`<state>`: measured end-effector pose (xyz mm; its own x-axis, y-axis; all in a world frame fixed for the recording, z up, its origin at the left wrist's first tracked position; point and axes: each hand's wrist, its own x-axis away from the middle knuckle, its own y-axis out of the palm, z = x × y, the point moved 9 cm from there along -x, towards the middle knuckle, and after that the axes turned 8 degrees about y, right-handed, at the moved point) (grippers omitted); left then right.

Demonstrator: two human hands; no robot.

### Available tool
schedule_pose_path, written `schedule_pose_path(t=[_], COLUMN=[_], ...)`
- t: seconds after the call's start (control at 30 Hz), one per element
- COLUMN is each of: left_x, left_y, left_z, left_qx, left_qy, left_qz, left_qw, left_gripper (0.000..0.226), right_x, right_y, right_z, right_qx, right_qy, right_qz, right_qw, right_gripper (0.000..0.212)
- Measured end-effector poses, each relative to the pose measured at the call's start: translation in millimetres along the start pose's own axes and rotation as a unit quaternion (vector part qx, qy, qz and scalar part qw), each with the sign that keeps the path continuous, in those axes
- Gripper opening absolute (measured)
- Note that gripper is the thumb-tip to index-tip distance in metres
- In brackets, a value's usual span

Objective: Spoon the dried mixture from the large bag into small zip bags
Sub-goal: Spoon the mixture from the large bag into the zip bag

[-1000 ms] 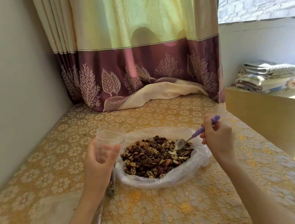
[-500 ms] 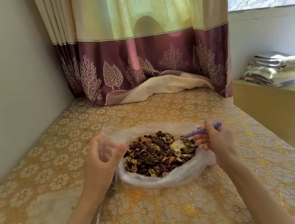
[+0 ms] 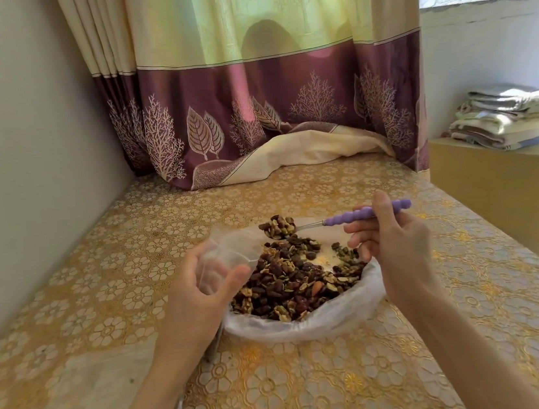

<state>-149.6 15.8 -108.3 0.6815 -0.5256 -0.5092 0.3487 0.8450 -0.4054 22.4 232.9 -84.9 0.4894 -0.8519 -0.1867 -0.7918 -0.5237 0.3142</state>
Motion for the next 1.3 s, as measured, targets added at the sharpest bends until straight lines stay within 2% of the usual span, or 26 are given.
schedule_pose_path(t=[0.27,0.43,0.53,0.63,0.77,0.9,0.97,1.03,1.17,1.3], left_x=[-1.5,-0.5,0.3,0.4,3.2,1.3,0.8,1.9,1.5,2.5], left_y=[8.1,9.2,6.1,4.2,-4.2,-9.6,-12.6,-14.8,-16.1,-16.1], left_z=[4.5,1.9,2.0,3.0,-0.6,-1.1,-2.5,-4.3,-5.2,-1.9], left_qx=[0.023,0.05,0.071,0.058,0.03,0.048,0.067,0.08,0.084,0.08], left_qy=[0.02,0.011,0.013,0.021,0.014,0.004,0.0,-0.007,-0.006,-0.002], left_qz=[-0.007,-0.007,0.01,0.016,0.041,0.05,0.06,0.072,0.077,0.077], left_qw=[0.999,0.999,0.997,0.998,0.999,0.998,0.996,0.994,0.993,0.994], left_gripper=[0.053,0.064,0.055,0.072,0.088,0.094,0.087,0.082,0.084,0.091], right_x=[23.6,42.3,48.9,49.5,35.0,14.0,6.3,2.2,1.1,2.2], right_y=[27.5,56.9,65.0,64.2,45.0,11.2,-8.3,-21.5,-32.0,-32.4], right_z=[-9.5,-11.5,-7.5,-4.4,1.2,4.8,5.9,5.3,0.8,-5.6], right_qx=[-0.014,0.009,-0.009,-0.021,-0.079,-0.11,-0.055,0.048,0.221,0.253], right_qy=[-0.016,-0.047,-0.043,-0.044,-0.01,0.007,-0.005,-0.029,-0.079,-0.11], right_qz=[-0.065,-0.165,-0.214,-0.232,-0.187,-0.072,-0.001,0.052,0.117,0.127], right_qw=[0.998,0.985,0.976,0.971,0.979,0.991,0.998,0.997,0.965,0.953], right_gripper=[0.047,0.037,0.034,0.033,0.034,0.035,0.038,0.042,0.045,0.042])
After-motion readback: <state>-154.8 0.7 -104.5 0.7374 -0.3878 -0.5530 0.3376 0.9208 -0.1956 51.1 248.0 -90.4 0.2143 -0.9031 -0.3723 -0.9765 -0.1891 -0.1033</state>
